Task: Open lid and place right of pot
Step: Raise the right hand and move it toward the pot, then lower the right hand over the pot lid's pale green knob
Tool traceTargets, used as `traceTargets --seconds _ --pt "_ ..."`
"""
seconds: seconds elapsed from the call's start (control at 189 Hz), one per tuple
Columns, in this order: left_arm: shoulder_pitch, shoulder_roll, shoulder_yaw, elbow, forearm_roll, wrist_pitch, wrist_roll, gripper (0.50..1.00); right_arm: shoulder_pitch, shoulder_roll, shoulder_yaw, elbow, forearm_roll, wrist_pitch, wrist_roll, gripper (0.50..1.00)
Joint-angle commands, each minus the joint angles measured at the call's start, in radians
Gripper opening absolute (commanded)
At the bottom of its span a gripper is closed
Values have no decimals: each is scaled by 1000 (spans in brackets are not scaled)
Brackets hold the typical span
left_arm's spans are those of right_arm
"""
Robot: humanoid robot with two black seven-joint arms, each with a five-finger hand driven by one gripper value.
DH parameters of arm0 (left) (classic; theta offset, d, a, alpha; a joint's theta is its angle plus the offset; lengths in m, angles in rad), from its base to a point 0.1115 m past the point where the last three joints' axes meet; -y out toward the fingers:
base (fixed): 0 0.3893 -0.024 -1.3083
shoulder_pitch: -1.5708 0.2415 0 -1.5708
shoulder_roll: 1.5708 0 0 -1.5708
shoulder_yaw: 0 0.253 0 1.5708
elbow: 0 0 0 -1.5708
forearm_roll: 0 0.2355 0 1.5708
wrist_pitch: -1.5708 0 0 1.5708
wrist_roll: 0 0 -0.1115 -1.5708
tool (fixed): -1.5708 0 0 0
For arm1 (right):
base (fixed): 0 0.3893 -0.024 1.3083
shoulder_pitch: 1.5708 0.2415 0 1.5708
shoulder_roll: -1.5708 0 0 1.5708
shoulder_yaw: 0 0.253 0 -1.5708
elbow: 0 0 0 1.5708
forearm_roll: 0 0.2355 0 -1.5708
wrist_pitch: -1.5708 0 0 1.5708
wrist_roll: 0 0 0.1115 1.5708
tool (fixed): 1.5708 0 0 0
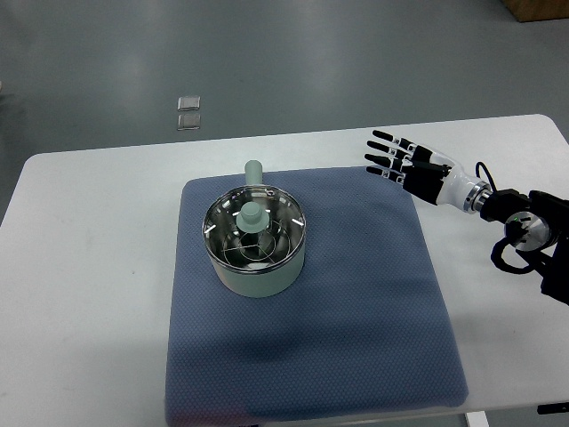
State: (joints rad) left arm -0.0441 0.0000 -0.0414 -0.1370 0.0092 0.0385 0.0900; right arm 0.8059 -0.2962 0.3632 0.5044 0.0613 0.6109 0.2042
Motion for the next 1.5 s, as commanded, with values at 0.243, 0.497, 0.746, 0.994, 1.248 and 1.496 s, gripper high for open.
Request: traceTargets --seconds 0.243,0.497,0.746,0.994,1.248,1.496 --pt "7 0 0 -3 0 11 -1 1000 18 -6 -6 0 -55 0 32 930" --pt "13 0 0 -4 0 7 -1 1000 140 0 -4 2 -328 0 133 926" --pt "18 0 0 -7 0 1 -1 1000 268 -9 -4 100 -690 0 176 926" --pt "21 0 0 -7 0 0 -1 1000 363 -21 -4 306 -1127 -17 204 926" --pt "23 0 0 -10 0 -2 -1 1000 460 0 -23 376 -1370 -17 202 926" --pt "21 0 -3 -15 0 -3 -1 1000 535 111 -122 376 -1494 -54 204 924"
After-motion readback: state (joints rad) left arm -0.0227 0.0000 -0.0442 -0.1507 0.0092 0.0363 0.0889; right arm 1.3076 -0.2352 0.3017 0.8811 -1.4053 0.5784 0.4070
